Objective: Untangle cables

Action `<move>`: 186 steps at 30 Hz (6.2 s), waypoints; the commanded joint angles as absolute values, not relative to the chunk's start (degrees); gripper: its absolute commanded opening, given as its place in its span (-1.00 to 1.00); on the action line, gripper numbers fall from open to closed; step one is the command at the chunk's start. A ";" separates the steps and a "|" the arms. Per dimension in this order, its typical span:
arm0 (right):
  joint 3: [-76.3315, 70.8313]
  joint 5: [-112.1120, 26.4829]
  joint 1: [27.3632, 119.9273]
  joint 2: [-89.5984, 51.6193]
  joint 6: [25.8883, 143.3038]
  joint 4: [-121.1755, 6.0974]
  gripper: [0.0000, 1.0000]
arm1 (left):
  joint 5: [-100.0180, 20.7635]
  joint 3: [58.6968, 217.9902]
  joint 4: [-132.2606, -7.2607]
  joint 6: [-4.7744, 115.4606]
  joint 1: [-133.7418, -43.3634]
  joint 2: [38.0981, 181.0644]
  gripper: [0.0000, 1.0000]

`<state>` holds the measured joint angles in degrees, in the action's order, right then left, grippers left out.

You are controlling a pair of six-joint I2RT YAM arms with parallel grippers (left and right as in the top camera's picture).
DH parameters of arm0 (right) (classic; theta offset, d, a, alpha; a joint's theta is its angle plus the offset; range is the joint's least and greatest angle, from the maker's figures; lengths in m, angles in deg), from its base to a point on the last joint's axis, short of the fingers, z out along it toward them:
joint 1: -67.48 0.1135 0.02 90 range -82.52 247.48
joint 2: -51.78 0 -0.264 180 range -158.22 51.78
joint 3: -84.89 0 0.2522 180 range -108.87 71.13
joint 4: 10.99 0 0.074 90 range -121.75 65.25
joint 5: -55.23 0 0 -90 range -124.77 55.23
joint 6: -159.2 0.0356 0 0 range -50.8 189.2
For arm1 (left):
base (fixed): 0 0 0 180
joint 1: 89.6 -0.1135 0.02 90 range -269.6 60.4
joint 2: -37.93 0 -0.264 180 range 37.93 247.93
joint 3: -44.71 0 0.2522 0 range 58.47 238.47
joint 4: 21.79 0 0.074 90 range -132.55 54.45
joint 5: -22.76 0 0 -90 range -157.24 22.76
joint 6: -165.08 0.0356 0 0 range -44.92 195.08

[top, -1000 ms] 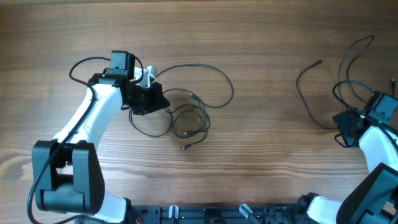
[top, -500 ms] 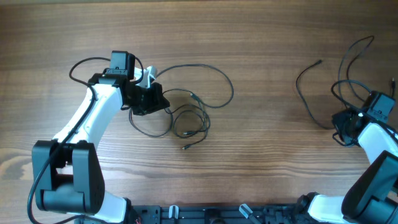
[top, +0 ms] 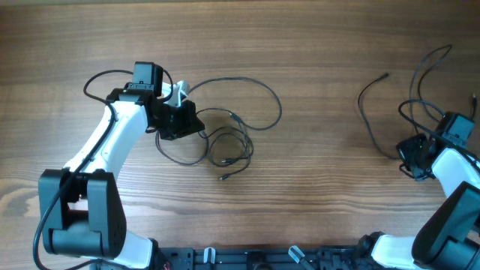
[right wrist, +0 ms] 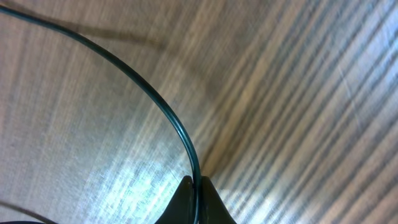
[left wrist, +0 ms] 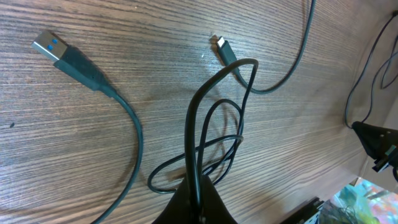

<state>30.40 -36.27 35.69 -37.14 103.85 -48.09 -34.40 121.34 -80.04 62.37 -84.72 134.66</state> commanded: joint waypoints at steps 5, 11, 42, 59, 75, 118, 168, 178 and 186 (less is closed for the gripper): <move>23.51 -33.58 35.76 -25.60 99.81 -51.85 -0.91 | -34.34 121.25 -80.20 62.68 -84.56 133.33 -0.92; 16.95 -18.41 35.76 -15.53 99.17 -49.38 -0.91 | -34.36 121.25 -80.20 62.68 -84.56 133.33 -0.92; 16.98 -49.97 35.10 -32.66 91.35 -48.33 0.90 | -26.73 121.25 -74.56 61.85 -84.48 133.33 -0.92; 17.04 -60.16 60.54 -32.88 91.68 -49.94 0.99 | -29.59 121.25 -55.37 57.12 -63.06 133.31 0.25; 17.24 -55.85 84.83 -35.87 85.56 -52.35 0.75 | -45.97 121.25 -77.64 56.58 -85.07 133.35 0.27; -20.44 -52.68 73.02 -35.04 87.39 -62.53 -0.91 | -54.25 121.25 -81.68 52.08 -84.85 133.42 0.34; -20.25 -61.21 41.57 -45.01 78.43 -81.90 0.47 | -54.23 121.25 -81.90 52.08 -84.85 133.42 0.34; -20.25 -58.04 70.27 -49.75 70.70 -83.36 0.50 | -56.00 121.25 -82.40 52.08 -84.85 133.42 0.21; -20.25 -51.35 84.63 -60.88 77.25 -80.65 0.50 | -64.37 121.25 -85.44 46.39 -85.39 133.42 0.27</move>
